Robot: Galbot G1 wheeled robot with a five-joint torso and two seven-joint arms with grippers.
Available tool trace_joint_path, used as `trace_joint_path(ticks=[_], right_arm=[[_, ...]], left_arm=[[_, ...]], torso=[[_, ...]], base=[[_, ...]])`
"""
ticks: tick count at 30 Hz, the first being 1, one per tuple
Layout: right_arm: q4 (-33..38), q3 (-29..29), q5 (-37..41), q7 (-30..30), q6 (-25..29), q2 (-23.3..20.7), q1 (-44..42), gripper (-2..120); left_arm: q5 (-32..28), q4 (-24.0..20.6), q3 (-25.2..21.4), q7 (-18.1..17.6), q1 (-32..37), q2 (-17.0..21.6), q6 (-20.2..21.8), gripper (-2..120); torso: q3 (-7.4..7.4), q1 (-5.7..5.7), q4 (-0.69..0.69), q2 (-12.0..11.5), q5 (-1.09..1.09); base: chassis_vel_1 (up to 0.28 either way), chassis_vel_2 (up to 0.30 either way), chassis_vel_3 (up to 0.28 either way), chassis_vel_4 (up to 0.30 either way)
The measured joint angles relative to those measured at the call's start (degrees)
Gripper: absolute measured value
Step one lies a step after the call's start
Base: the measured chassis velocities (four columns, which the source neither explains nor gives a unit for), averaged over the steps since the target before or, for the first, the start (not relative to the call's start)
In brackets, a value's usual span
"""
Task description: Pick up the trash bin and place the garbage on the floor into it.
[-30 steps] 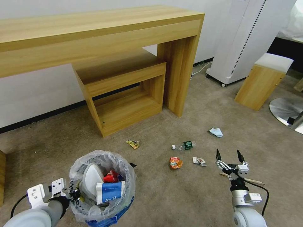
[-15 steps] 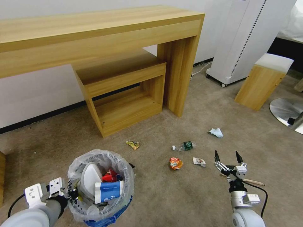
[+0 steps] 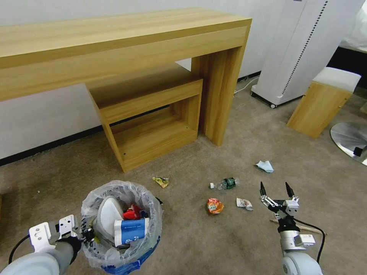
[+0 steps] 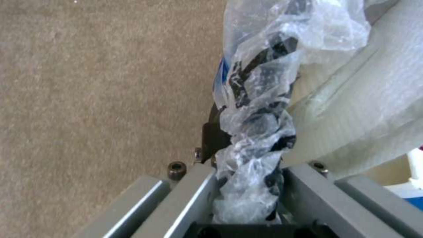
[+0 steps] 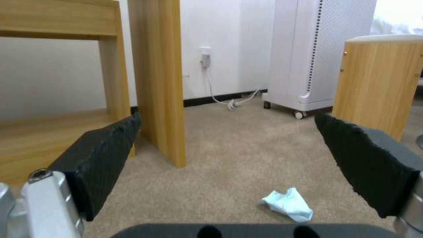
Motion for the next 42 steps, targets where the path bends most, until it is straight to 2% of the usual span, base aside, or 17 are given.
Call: trace_joint_path(ticks=[13,19,27,36,40,42], right_arm=[[-1.6,-0.5,-0.2,0.3,0.3,0.1,1.3,100],[-1.7,-0.6,-0.5,2.4,-0.1,-0.6,2.3,100],[-0.6,-1.1,-1.5,5.9,-4.2,-3.9,3.5,100],[0.2,-2.0,-1.3,5.9,-5.5,-4.5,4.1,100],[1.0,-3.9,-1.0,5.3,-6.9,-4.6,4.9,100],[2.4,-6.1,-1.2,7.2,-9.4,-5.0,5.8,100]], left_arm=[[0.0,1.0,-0.2,0.0,-0.4,0.1,-0.1,0],[0.5,1.7,-1.6,-1.2,0.1,0.8,0.0,0],[-1.6,2.2,-5.2,-1.7,1.9,2.9,0.1,0],[-1.5,2.1,-5.8,-1.7,2.5,2.9,0.1,0],[-1.5,1.9,-6.7,-1.7,3.1,2.6,0.0,0],[-2.0,1.8,-7.4,-1.9,3.2,2.5,-0.1,0]], torso=[[0.00,0.00,0.00,0.0,0.00],[0.00,0.00,0.01,0.0,0.00],[0.00,-0.01,0.00,0.0,0.00],[0.00,-0.01,0.00,0.0,0.00],[0.00,-0.01,0.00,0.0,0.01],[0.00,-0.01,0.00,0.0,0.00]], base=[[-0.073,0.076,0.077,-0.080],[-0.036,0.058,0.035,-0.046],[0.000,0.000,0.000,0.000],[0.000,0.000,0.000,0.000],[0.000,0.000,0.000,0.000],[0.000,0.000,0.000,0.000]])
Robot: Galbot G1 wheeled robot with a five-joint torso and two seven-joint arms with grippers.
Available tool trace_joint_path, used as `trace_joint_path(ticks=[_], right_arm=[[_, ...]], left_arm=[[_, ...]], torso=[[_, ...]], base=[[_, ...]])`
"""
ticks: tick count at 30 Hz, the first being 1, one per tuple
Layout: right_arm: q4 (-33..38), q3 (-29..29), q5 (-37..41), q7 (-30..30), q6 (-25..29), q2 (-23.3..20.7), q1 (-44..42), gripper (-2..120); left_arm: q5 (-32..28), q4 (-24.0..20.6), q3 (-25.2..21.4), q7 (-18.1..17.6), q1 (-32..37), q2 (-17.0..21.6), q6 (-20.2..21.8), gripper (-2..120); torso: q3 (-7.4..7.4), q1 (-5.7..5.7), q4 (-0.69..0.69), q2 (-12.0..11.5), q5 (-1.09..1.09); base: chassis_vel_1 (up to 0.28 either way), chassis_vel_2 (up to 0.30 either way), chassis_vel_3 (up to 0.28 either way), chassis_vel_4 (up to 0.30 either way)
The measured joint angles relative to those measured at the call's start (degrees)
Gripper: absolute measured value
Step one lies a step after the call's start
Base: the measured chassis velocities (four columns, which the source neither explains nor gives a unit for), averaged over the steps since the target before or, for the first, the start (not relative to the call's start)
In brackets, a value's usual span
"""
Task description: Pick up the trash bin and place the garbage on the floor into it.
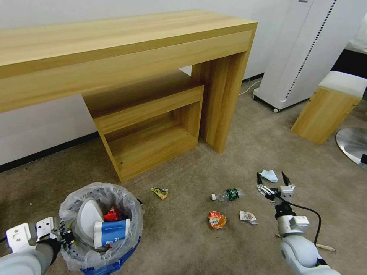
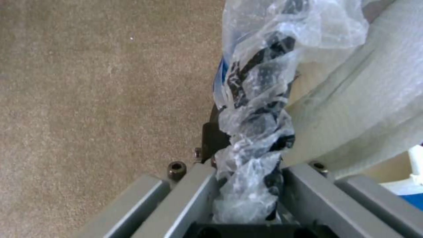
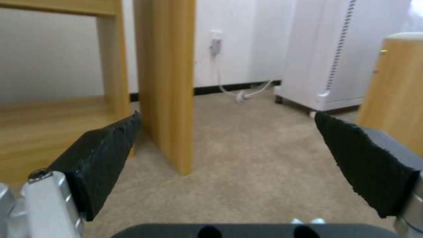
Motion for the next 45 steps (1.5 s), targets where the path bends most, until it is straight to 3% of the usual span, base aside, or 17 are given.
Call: trace_joint_path(ticks=[2,9,18,20,22,23,24,25,26,27,28,30,32,36,45], right_arm=[[0.6,-1.1,0.1,1.0,-1.3,-0.4,0.7,100],[3.6,-15.3,4.1,8.0,-11.5,-6.3,10.9,100],[3.5,-26.0,8.0,7.2,-15.1,-9.4,18.4,100],[2.7,-28.2,9.4,4.4,-16.6,-10.1,20.9,100],[2.0,-28.6,9.6,2.7,-17.7,-10.5,21.5,100],[1.6,-28.7,9.9,2.1,-19.2,-10.8,21.6,100],[1.7,-28.7,11.0,2.9,-23.9,-11.3,21.4,100],[1.7,-28.7,11.0,2.9,-23.9,-11.3,21.4,100],[3.0,-28.6,15.6,6.1,-30.4,-11.8,20.7,100],[3.4,-28.6,17.1,6.9,-31.6,-11.8,20.5,100],[6.1,-28.6,25.3,12.3,-38.3,-11.9,19.4,100],[6.7,-28.6,27.0,13.8,-40.1,-11.8,19.2,100],[7.9,-28.2,32.0,19.2,-45.6,-10.4,18.3,100],[7.3,-27.1,37.1,24.2,-49.7,-7.8,17.5,100],[3.7,-26.7,36.6,23.9,-52.6,-4.1,15.7,100]], left_arm=[[-0.2,-0.1,-0.3,0.0,0.1,0.0,0.0,0],[-1.8,-0.2,-2.1,-0.7,0.6,-0.1,-0.4,0],[-1.7,0.9,-1.2,-0.8,-0.7,-0.3,-0.5,0],[-1.7,1.5,-1.0,-0.9,-1.1,-0.4,-0.6,0],[-1.5,1.8,-0.9,-0.9,-1.2,-0.5,-0.7,0],[-1.4,1.9,-0.7,-1.0,-1.3,-0.6,-0.7,0],[-1.1,2.1,-0.6,-1.0,-1.5,-0.9,-0.7,0],[-1.1,2.1,-0.6,-1.0,-1.5,-0.9,-0.7,0],[-0.8,2.4,-0.3,-1.0,-1.6,-1.2,-0.7,0],[-0.7,2.5,-0.2,-1.0,-1.7,-1.3,-0.7,0],[-0.3,2.8,0.2,-0.9,-1.9,-1.6,-0.7,0],[-0.2,3.0,0.3,-0.9,-2.1,-1.7,-0.7,0],[0.4,3.5,1.0,-0.9,-2.6,-2.2,-0.6,0],[1.1,4.0,1.5,-0.7,-2.8,-2.7,-0.6,0],[2.3,4.3,2.2,-0.3,-2.7,-3.2,-0.5,0]], torso=[[0.00,0.00,0.00,0.0,0.00],[0.00,0.00,0.01,0.0,-0.01],[0.00,0.00,0.01,0.0,-0.01],[0.00,0.00,0.01,0.0,0.00],[0.00,0.00,0.02,0.0,-0.01],[0.01,0.00,0.02,0.0,0.00],[0.00,0.00,0.01,0.0,0.01],[0.00,0.00,0.01,0.0,0.01],[0.00,0.00,0.00,0.0,0.00],[0.01,0.00,-0.01,0.0,0.00],[0.00,0.00,-0.01,0.0,0.00],[0.00,0.00,-0.01,0.0,0.00],[-0.01,0.00,0.00,0.0,0.00],[-0.01,0.00,0.01,0.0,0.00],[-0.01,0.00,0.00,0.0,0.00]], base=[[0.000,0.000,0.000,0.000],[0.000,0.000,0.000,0.000],[0.000,0.000,0.000,0.000],[0.000,0.000,0.000,0.000],[0.000,0.000,0.000,0.000],[0.000,0.000,0.000,0.000],[0.000,0.000,0.000,0.000],[0.000,0.000,0.000,0.000],[0.000,0.000,0.000,0.000],[0.000,0.000,0.000,0.000],[0.000,0.000,0.000,0.000],[0.000,0.000,0.000,0.000],[0.000,0.000,0.000,0.000],[0.000,0.000,0.000,0.000],[0.000,0.000,0.000,0.000]])
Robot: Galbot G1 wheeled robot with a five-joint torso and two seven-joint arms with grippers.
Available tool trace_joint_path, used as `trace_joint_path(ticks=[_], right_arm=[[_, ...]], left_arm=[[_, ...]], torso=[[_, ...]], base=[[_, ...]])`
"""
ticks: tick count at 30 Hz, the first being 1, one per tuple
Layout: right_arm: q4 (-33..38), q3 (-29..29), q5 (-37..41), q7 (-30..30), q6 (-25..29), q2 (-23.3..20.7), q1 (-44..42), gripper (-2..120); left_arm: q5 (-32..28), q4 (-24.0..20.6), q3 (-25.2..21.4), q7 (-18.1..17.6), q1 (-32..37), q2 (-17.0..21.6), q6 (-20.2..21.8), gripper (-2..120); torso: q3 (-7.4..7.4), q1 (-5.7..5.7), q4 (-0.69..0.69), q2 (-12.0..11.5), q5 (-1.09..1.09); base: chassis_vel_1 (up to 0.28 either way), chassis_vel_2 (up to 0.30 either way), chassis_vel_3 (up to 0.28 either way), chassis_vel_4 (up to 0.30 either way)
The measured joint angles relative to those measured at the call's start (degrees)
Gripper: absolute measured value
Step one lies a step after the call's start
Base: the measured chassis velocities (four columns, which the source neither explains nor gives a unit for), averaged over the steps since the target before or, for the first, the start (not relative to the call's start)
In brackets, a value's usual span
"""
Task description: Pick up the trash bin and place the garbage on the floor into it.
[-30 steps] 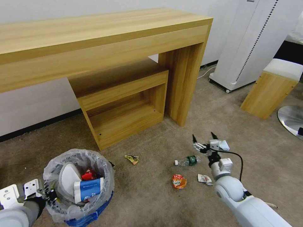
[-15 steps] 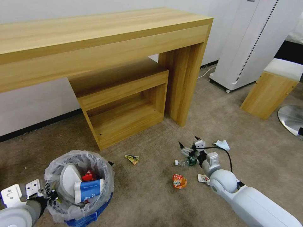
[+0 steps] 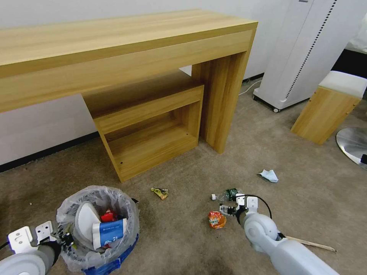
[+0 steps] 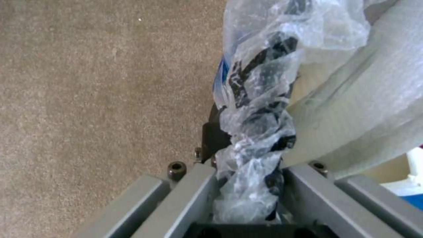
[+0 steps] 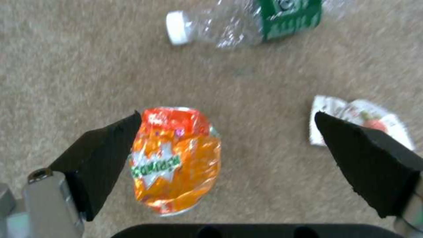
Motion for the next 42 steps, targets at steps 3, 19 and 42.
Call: trace_joint_path(ticks=[3,19,42], right_arm=[[-2.0,-0.5,-0.4,-0.5,-0.1,1.7,0.3,100],[-11.1,-2.3,-7.8,-6.4,4.1,9.1,1.0,100],[-14.5,-2.5,-11.6,-6.4,5.9,10.9,0.6,100]], left_arm=[[0.6,0.3,0.6,0.2,-0.1,-0.3,0.0,0],[1.5,0.8,1.2,0.4,0.1,-0.4,0.1,0],[2.8,-0.5,1.2,1.6,0.8,-0.7,-0.1,0]], torso=[[0.00,0.00,0.00,0.0,0.00],[0.00,0.00,0.01,0.0,0.00],[0.00,0.00,0.00,0.0,0.00]], base=[[0.000,0.000,0.000,0.000],[0.000,0.000,0.000,0.000],[0.000,0.000,0.000,0.000]])
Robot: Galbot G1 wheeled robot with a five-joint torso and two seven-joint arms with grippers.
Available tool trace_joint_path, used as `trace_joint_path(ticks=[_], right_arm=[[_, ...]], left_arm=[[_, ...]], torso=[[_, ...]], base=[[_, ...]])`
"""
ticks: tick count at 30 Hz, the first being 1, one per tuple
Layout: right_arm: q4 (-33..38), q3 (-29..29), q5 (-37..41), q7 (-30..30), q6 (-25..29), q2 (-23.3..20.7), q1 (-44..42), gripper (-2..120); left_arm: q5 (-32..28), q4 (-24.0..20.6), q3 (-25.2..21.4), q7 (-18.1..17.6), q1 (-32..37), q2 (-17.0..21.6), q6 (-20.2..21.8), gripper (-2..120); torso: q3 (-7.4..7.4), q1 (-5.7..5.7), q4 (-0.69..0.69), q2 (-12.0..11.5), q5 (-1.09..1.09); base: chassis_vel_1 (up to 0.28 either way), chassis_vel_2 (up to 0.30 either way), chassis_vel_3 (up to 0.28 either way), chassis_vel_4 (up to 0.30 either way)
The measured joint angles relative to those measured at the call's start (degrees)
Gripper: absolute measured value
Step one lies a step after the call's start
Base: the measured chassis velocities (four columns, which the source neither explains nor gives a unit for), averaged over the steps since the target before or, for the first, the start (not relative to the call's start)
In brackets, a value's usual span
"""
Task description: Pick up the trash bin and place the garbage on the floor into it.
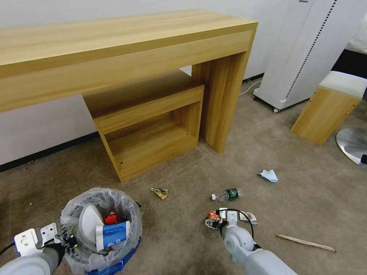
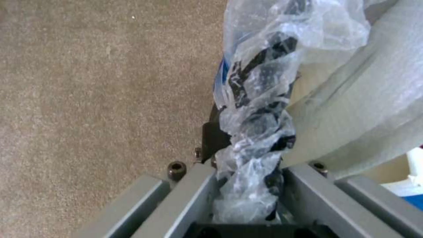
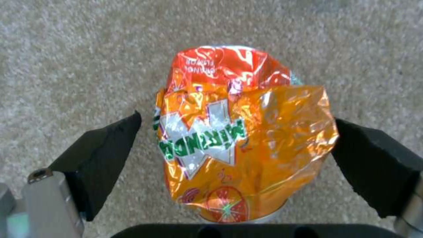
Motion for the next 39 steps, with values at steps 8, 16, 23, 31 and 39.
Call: trace_joint_path(ticks=[8,16,23,31,39], right_arm=[[-1.1,-0.5,-0.2,0.3,0.5,0.1,0.7,98],[-1.6,-0.7,-0.3,0.5,0.7,0.3,0.7,75],[-1.8,-0.8,-0.9,-0.1,1.6,0.1,0.5,60],[-1.6,-0.4,-2.3,-1.0,3.0,-0.2,0.0,60],[4.2,3.8,-12.5,-18.7,22.7,-3.7,1.2,60]], left_arm=[[1.0,-0.2,0.0,0.6,0.2,0.0,-0.2,0],[1.2,-0.4,0.2,0.8,0.2,0.3,-0.3,0],[1.4,0.1,0.5,1.0,-0.2,0.5,-0.5,0],[1.5,0.9,0.8,1.2,-0.4,0.4,-0.6,0],[0.6,0.5,0.6,0.9,-0.2,0.8,-0.4,0]], torso=[[0.00,0.00,0.00,0.0,0.00],[0.00,0.00,0.00,0.0,0.00],[0.00,0.00,0.00,0.0,0.00],[0.00,0.00,0.00,0.0,0.00],[0.01,0.00,-0.01,0.0,0.01]], base=[[0.000,0.000,0.000,0.000],[0.000,0.000,0.000,0.000],[0.000,0.000,0.000,0.000],[0.000,0.000,0.000,0.000],[0.000,0.000,0.000,0.000]])
